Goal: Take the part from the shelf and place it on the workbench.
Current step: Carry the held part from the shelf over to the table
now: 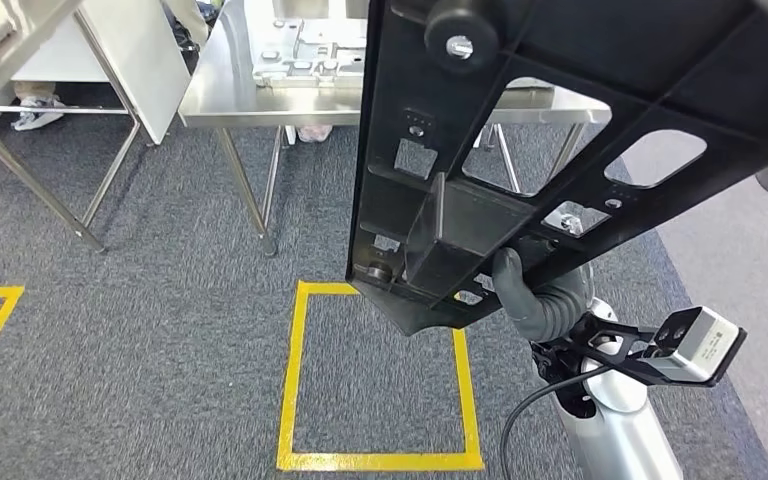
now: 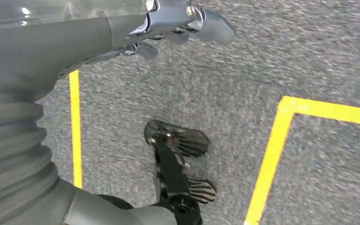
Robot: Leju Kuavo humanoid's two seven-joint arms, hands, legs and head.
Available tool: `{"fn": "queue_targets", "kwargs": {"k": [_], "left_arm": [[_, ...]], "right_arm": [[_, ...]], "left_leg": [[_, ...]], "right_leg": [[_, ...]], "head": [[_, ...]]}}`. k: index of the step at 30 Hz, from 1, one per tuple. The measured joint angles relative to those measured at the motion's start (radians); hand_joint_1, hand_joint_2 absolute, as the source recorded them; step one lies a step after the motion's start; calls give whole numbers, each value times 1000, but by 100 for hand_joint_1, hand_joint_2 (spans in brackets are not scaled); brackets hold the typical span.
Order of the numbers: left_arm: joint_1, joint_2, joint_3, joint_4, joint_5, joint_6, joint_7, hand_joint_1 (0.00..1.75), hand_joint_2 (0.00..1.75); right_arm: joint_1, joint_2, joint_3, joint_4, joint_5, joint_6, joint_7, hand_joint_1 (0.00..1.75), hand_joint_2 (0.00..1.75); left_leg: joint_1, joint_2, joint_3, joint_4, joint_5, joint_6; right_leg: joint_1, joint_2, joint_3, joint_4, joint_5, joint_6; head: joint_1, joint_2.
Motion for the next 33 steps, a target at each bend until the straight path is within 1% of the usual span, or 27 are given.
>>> {"fn": "queue_targets", "kwargs": {"k": [1,3,4,5,6,7,9,10,11,12,14,15,16,18,20,21,22,24,25,26,27,28,29,30,31,32,33], "left_arm": [[-1,0,1,0,-1,0,-1,0,175],[-1,1,2,0,-6,0,-3,0,175],[-1,2,3,0,-8,-1,-3,0,175],[-2,2,4,0,-9,-1,-3,0,175],[-3,2,5,0,-10,-1,-3,0,175],[-4,3,6,0,-10,-1,-3,0,175],[-5,3,8,0,-11,-1,-3,0,175],[-3,3,10,0,-12,-1,-3,0,175],[-1,3,11,0,-14,-1,-3,0,175],[0,3,12,0,-15,-1,-3,0,175],[0,5,14,0,-18,-1,-3,0,175],[0,6,15,0,-19,-1,-3,0,175],[0,7,16,0,-19,-1,-3,0,175],[2,8,17,-1,-20,-1,-4,0,175],[5,9,18,-1,-20,1,-5,0,175],[4,8,18,-1,-20,1,-6,0,175],[3,8,19,-1,-20,1,-8,0,175],[1,6,21,-1,-21,1,-10,0,175],[3,5,22,-1,-21,0,-11,0,175],[5,3,23,-1,-22,0,-11,0,175],[6,2,25,-1,-24,0,-12,0,175],[8,0,26,-1,-25,0,-12,0,175],[8,0,27,-1,-26,0,-12,0,175],[8,-1,29,-1,-28,0,-13,0,175],[7,-1,32,-1,-29,0,-13,0,175],[7,-1,34,-1,-30,-1,-14,0,175],[7,-1,36,-1,-30,-1,-14,0,175]], "right_arm": [[0,1,0,0,1,0,-1,175,175],[0,2,0,1,2,0,-1,175,175],[0,3,-1,1,3,-1,-2,175,175],[-1,4,-1,1,3,-1,-2,175,175],[-3,5,-1,0,3,-1,-2,175,175],[-4,6,-1,0,3,-1,-2,175,175],[-5,6,-1,1,3,-1,-3,175,175],[-4,6,-1,1,3,-1,-3,175,175],[-3,6,-1,1,2,-1,-3,175,175],[-2,6,-1,1,2,-1,-2,175,175],[-2,6,-1,2,0,-1,0,175,175],[-2,6,-1,3,-1,-1,3,175,175],[-1,7,-1,4,-1,-3,7,175,175],[1,8,-1,6,-1,-11,17,175,175],[5,10,-3,7,5,-24,25,175,175],[5,10,-4,8,7,-28,28,175,175],[6,10,-5,9,9,-30,32,175,175],[12,10,-6,14,3,-26,47,175,175],[16,9,-6,17,-3,-20,57,175,175],[20,9,-6,21,-8,-14,68,175,175],[22,9,-6,24,-12,-8,77,175,175],[23,9,-5,27,-16,-3,85,175,175],[23,9,-5,29,-18,2,90,175,175],[23,8,-5,30,-18,6,93,175,175],[23,8,-4,30,-17,10,95,175,175],[24,7,-3,30,-14,13,94,175,175],[24,5,-2,30,-10,16,94,175,175]], "left_leg": [[0,0,4,-1,-8,-8],[-1,1,11,3,-14,-23],[0,1,14,10,-17,-30],[2,2,13,28,-22,-34],[4,2,-1,60,-37,-37],[5,2,-29,111,-58,-40],[5,1,-110,237,-106,-42],[4,1,-145,277,-117,-41],[4,1,-164,285,-107,-37],[2,1,-165,254,-75,-31],[-5,2,-133,133,19,-11],[-11,2,-118,80,41,-2],[-15,1,-106,47,48,5],[-21,0,-94,20,42,14],[-16,-1,-68,-1,57,21],[-12,0,-55,-9,56,23],[-9,0,-44,-15,57,24],[-8,-1,-36,-17,49,26],[-8,-1,-33,-17,45,24],[-6,-1,-28,-17,39,22],[-3,-2,-21,-16,32,18],[0,-2,-13,-15,25,13],[2,-2,-5,-14,17,7],[3,-3,2,-11,9,-1],[3,-3,5,-10,2,-8],[2,-3,9,-9,-3,-16],[1,-3,12,-7,-6,-22]], "right_leg": [[2,-2,5,-23,16,-6],[6,0,10,-28,9,-25],[5,2,17,-31,12,-33],[5,3,27,-33,7,-40],[6,3,37,-35,2,-48],[7,3,45,-37,-3,-53],[13,5,56,-36,-15,-61],[17,6,63,-36,-21,-63],[20,8,71,-36,-28,-65],[24,9,82,-36,-35,-66],[29,10,104,-37,-51,-65],[30,10,112,-39,-57,-64],[30,11,117,-41,-62,-60],[28,12,124,-37,-60,-48],[28,12,127,-18,-64,-36],[27,11,118,5,-76,-32],[26,11,96,46,-98,-28],[19,10,21,160,-145,-19],[14,9,-15,204,-156,-15],[9,9,-38,219,-148,-9],[4,8,-42,198,-121,-4],[0,6,-27,143,-77,1],[-4,5,-5,77,-33,6],[-4,3,15,19,-13,5],[-3,1,28,-19,1,0],[-1,1,33,-34,0,-8],[2,1,33,-36,-6,-19]], "head": [[1,0],[1,0],[1,0],[1,0],[0,0],[-2,0],[-5,0],[-6,0],[-6,0],[-6,0],[-6,0],[-5,0],[-4,0],[-4,0],[-5,0],[-2,0],[0,0],[4,0],[4,0],[4,0],[4,0],[4,0],[5,0],[6,0],[6,0],[5,0],[4,0]]}}
